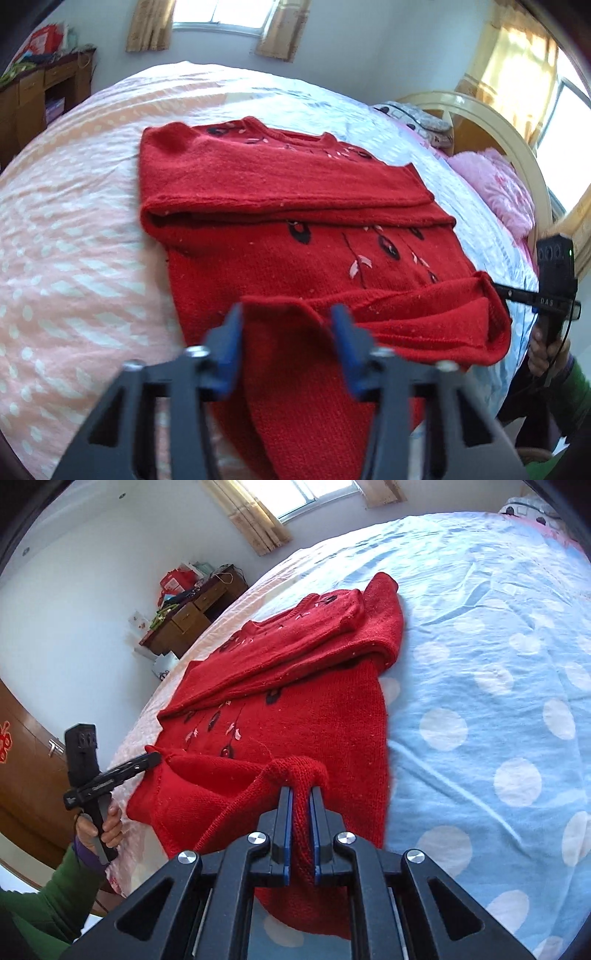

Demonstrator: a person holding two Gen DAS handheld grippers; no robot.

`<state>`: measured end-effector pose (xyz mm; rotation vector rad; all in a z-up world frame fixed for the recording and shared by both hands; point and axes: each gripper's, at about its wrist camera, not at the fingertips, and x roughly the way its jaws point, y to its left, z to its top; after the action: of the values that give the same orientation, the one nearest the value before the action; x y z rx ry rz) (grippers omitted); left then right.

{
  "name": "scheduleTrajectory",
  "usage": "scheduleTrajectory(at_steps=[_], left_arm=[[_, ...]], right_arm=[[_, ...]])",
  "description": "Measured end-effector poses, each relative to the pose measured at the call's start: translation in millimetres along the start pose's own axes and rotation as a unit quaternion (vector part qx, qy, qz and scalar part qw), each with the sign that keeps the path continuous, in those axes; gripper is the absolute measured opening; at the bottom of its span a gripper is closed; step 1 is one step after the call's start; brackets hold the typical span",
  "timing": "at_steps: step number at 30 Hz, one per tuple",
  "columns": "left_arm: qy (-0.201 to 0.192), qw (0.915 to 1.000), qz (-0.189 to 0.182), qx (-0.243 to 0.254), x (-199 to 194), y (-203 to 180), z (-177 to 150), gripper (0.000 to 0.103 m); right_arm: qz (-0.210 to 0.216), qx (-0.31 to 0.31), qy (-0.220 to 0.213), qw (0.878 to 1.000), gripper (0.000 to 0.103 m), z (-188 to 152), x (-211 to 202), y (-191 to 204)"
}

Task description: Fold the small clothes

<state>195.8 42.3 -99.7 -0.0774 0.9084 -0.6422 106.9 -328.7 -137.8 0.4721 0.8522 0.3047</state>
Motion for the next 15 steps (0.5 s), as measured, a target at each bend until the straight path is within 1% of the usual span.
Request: scheduleTrajectory(at_steps=[1,4,6,7,9,10,11,12,13,14,15], left_arm=[[-0.003,0.9999,-0.002,-0.011,-0.8,3.1,0.1,0.026],[-0.008,0.9991,-0.009,-0.041,-2.1,12.8,-1.9,0.022],[-0.013,0.9988,-0.006,-0.047,-2.1,14.4,-4.3,0.022],[-0.014,0.9988,-0.003,-0.047,-2.1,14.0,-5.1,0.025],[-0.016,0.999,0.004,-0.04,-1.5,10.3,-6.0,0.028],[-0.016,0.9992,0.005,-0.035,-1.2,7.6,-6.0,0.035],[-0.015,0.9994,0.002,-0.03,-1.1,5.0,-5.9,0.039],[-0.014,0.9996,-0.003,-0.026,-1.5,2.5,-6.0,0.05],[-0.012,0.9997,-0.007,-0.021,-2.2,-1.1,-6.3,0.059],[-0.01,0.9998,-0.008,-0.014,-2.8,-4.0,-6.8,0.063],[-0.008,0.9999,-0.005,-0.006,-3.2,-6.9,-7.7,0.068]], right_arm=[[0.004,0.011,-0.004,1.0,0.008,0.3,-1.4,-3.0],[0.006,0.045,-0.034,0.998,0.008,1.9,-9.9,-15.5],[-0.009,0.056,-0.053,0.997,0.008,0.6,-19.1,-20.4],[-0.015,0.052,-0.056,0.997,0.008,-0.1,-23.0,-19.7],[-0.02,0.016,-0.049,0.999,0.008,-2.9,-28.8,-8.5],[-0.024,-0.012,-0.041,0.999,0.008,-4.9,-30.0,0.3],[-0.028,-0.045,-0.029,0.998,0.009,-7.6,-29.7,11.2],[-0.031,-0.073,-0.017,0.997,0.009,-10.5,-28.5,21.1],[-0.032,-0.087,-0.01,0.996,0.014,-12.6,-27.3,25.5],[-0.032,-0.109,0.005,0.993,0.025,-16.2,-25.7,33.4],[-0.032,-0.12,0.011,0.992,0.033,-19.0,-24.7,35.3]])
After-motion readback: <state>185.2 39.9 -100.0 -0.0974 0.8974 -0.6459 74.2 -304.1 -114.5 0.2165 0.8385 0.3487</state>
